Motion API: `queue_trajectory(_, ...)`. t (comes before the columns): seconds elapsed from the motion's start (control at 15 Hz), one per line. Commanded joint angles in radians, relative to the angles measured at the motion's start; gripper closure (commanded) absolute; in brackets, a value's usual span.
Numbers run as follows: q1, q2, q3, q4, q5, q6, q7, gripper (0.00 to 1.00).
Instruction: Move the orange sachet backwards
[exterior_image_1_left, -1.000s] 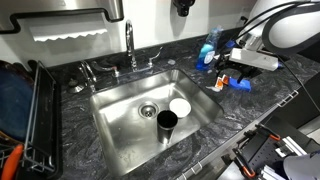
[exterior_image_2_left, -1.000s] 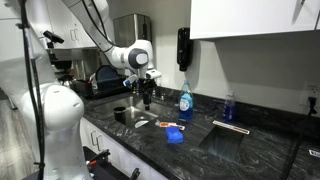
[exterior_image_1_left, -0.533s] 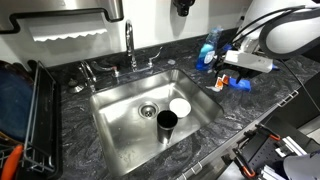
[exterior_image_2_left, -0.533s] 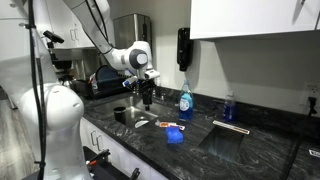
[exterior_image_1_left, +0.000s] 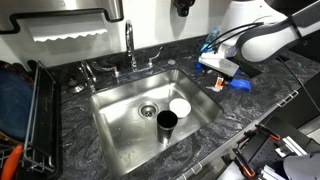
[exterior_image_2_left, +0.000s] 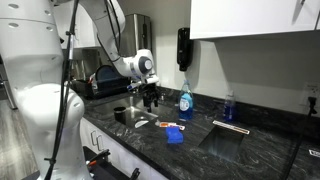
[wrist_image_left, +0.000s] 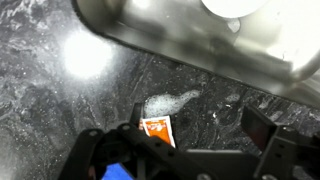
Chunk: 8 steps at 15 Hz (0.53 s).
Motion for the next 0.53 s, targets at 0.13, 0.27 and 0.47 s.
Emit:
queue_trajectory(0.13, 0.034, 0.130, -0.084, 0.072, 0.006, 0.073, 0.055, 0.00)
queue_trajectory(0.27, 0.026, 0.140, -0.114, 0.065, 0.023, 0.094, -0.001, 0.00)
queue_trajectory(0.47, 0.005, 0.141, -0.158, 0.045, 0.064, 0.144, -0.144, 0.00)
